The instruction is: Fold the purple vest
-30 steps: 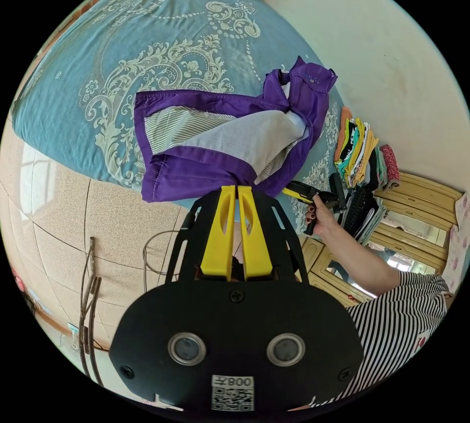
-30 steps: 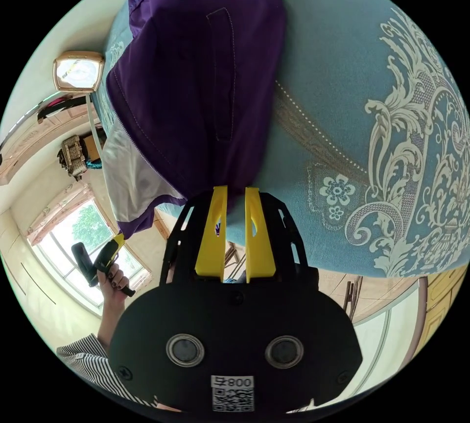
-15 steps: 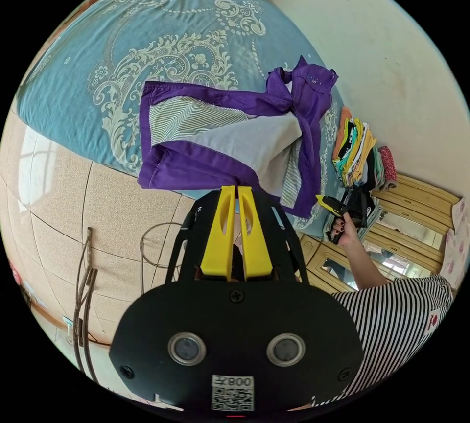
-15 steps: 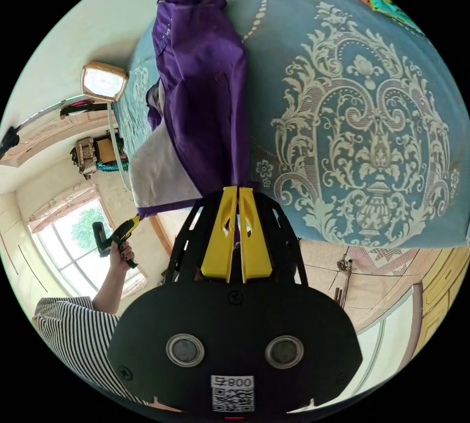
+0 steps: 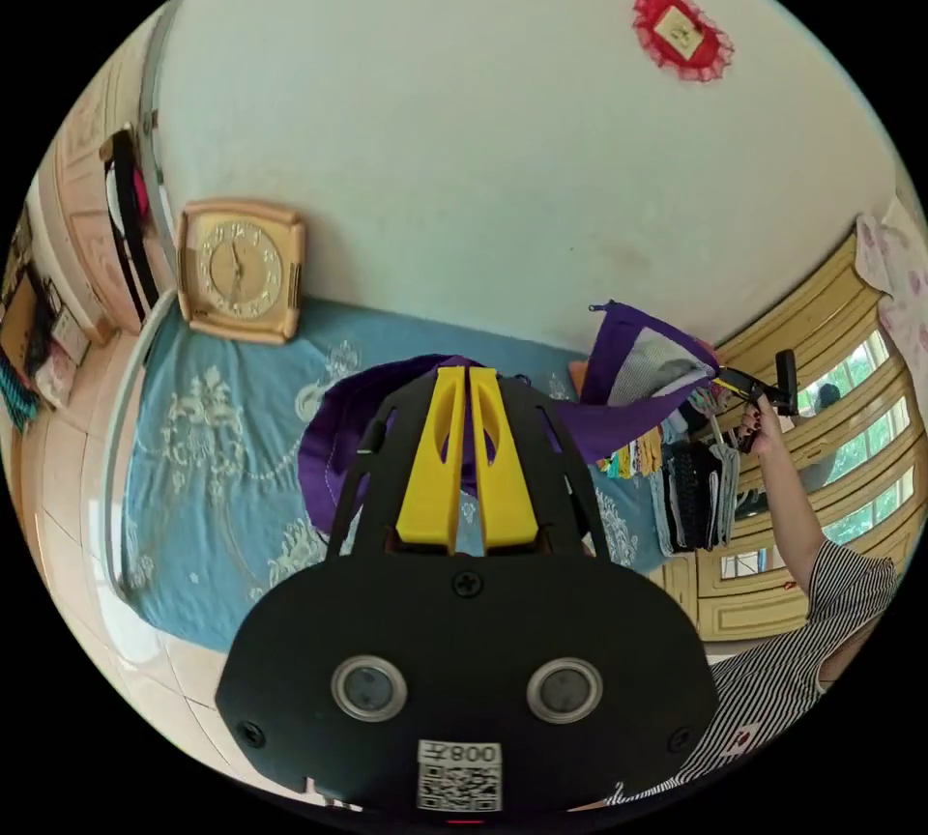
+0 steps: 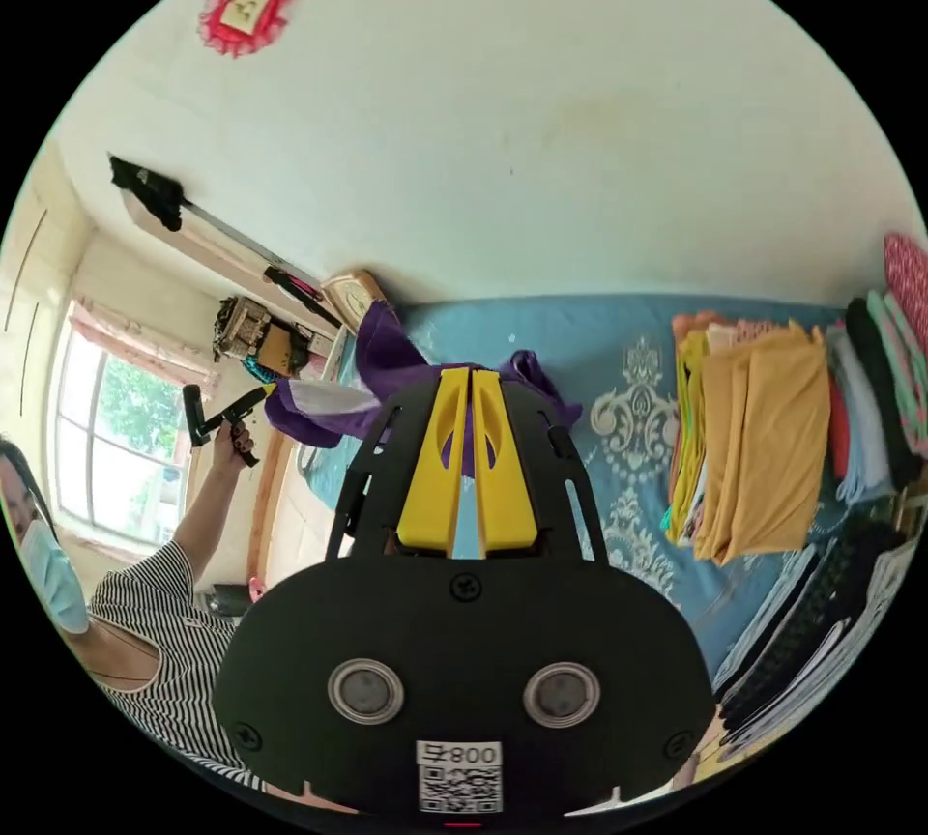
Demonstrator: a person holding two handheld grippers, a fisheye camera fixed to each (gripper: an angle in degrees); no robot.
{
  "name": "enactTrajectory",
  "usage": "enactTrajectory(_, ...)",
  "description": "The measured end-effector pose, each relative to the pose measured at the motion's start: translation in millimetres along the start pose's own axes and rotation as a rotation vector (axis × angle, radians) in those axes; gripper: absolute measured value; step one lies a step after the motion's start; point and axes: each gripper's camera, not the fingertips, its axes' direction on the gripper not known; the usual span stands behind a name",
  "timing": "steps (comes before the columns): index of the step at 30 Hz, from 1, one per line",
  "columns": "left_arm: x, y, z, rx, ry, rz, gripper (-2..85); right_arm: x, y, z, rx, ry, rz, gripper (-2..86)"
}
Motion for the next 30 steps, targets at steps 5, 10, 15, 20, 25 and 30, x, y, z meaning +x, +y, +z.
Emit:
enactTrajectory(5,54,-39,-90,0.166,-0.008,0.156,0.5,-61,-26,-96,0.137,0.023,-0.164,0.2)
enactTrajectory(10,98,-12,-131,0.149,-0.013,0.301,0.4,-72,9,-148,0.192,-0.004,-0.244,0.2)
enactTrajectory(15,96,53,-101,-0.012,-0.027,0.269,0.5,-37,88,-137,0.075,-0.07,-0.25,0.2)
enactTrajectory(20,54,127,-21,-0.265,-0.052,0.081,0.5,27,170,-68,-0.134,-0.143,-0.097,0.2)
enactTrajectory(25,-14,198,80,-0.506,-0.094,-0.154,0.7,99,253,31,-0.376,-0.145,0.121,0.3)
enactTrajectory(30,-49,235,175,-0.88,-0.207,-0.162,0.9,174,327,136,-0.713,-0.016,0.353,0.5)
